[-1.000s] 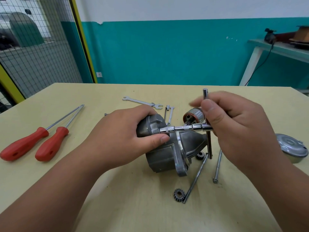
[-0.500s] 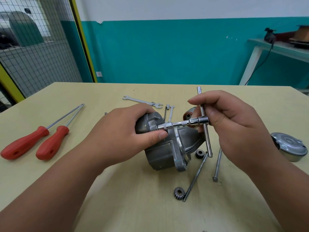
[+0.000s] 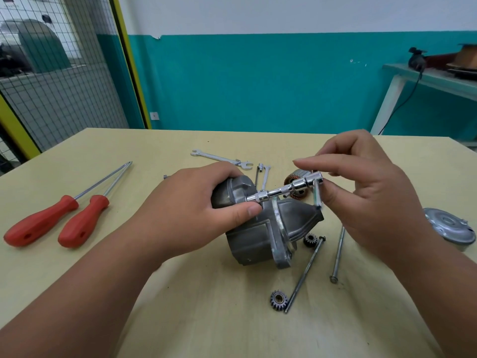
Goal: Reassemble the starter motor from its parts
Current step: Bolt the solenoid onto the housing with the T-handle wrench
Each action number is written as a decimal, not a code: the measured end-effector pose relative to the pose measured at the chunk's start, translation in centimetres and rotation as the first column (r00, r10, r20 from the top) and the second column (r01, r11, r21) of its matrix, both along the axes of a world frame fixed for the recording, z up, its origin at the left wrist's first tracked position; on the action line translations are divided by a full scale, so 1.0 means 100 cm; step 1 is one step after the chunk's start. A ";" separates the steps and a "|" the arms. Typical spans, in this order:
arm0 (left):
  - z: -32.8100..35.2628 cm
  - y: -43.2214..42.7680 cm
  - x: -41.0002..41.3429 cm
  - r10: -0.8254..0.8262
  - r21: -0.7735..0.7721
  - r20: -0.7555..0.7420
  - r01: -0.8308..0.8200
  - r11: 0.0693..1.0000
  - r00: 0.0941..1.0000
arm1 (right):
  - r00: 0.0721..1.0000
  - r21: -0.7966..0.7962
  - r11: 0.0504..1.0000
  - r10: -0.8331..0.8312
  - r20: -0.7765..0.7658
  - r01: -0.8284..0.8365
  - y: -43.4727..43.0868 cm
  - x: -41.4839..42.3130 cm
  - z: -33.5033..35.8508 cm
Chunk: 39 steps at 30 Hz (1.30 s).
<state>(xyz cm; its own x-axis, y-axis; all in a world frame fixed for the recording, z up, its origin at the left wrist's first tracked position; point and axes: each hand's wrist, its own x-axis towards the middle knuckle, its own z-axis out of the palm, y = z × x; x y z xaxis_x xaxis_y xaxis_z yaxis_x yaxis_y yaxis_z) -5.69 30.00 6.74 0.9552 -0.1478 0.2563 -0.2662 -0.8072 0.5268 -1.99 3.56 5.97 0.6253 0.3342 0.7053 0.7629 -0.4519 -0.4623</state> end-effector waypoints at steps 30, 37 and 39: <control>-0.002 0.003 0.002 0.016 -0.022 -0.016 -0.016 1.000 1.000 | 0.993 0.062 0.992 0.113 0.020 -0.114 0.001 0.000 -0.003; 0.001 -0.001 0.000 0.007 0.020 -0.011 -0.007 1.000 1.000 | 0.980 -0.213 0.967 0.164 0.109 -0.138 0.000 -0.007 0.010; 0.003 -0.003 -0.001 0.000 0.025 -0.016 0.000 1.000 1.000 | 0.974 -0.251 0.956 0.190 0.121 -0.155 0.002 -0.007 0.010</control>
<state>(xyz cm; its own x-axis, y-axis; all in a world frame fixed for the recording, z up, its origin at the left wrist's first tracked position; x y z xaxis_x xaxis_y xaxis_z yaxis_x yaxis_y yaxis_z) -5.80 29.72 7.00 0.9591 -0.1542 0.2374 -0.2582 -0.8202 0.5105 -2.74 3.77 6.95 0.4427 0.5971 0.6690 0.8887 -0.3916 -0.2386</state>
